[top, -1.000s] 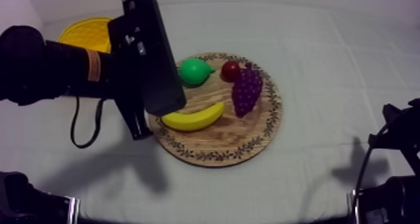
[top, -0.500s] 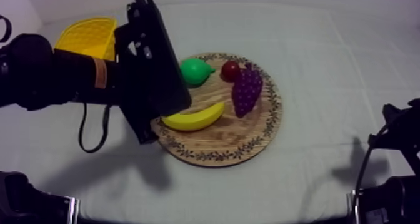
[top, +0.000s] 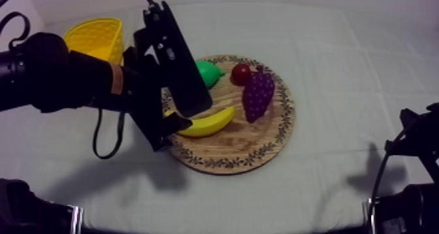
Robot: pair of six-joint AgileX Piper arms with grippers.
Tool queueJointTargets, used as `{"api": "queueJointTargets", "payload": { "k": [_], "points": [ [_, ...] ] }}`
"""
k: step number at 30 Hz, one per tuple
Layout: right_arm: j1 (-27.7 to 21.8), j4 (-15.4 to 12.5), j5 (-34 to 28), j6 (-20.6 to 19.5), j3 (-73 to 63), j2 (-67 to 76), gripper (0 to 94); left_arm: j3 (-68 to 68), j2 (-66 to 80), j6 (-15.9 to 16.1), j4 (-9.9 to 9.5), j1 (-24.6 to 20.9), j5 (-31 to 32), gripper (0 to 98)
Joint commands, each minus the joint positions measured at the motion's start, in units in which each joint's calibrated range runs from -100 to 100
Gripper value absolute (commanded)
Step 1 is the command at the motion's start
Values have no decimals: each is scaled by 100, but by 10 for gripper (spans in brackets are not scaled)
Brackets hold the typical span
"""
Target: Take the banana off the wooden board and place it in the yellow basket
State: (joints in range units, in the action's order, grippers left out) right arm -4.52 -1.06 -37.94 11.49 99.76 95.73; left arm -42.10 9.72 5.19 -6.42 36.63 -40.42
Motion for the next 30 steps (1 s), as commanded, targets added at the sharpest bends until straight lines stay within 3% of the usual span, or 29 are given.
{"api": "queueJointTargets", "payload": {
  "k": [1, 10, 19, 30],
  "points": [
    [0, 1, -5, 1, 2, 2, 3, 39, -191, 34, 26, -4, -10, 756],
    [0, 1, -5, 1, 2, 2, 3, 668, -1443, 174, 119, -73, -395, 752],
    [0, 1, -5, 1, 2, 2, 3, 2084, -3043, 329, 180, -119, -1610, 747],
    [0, 1, -5, 1, 2, 2, 3, 2975, -4117, 185, 29, -31, -2489, 649]
  ]
}}
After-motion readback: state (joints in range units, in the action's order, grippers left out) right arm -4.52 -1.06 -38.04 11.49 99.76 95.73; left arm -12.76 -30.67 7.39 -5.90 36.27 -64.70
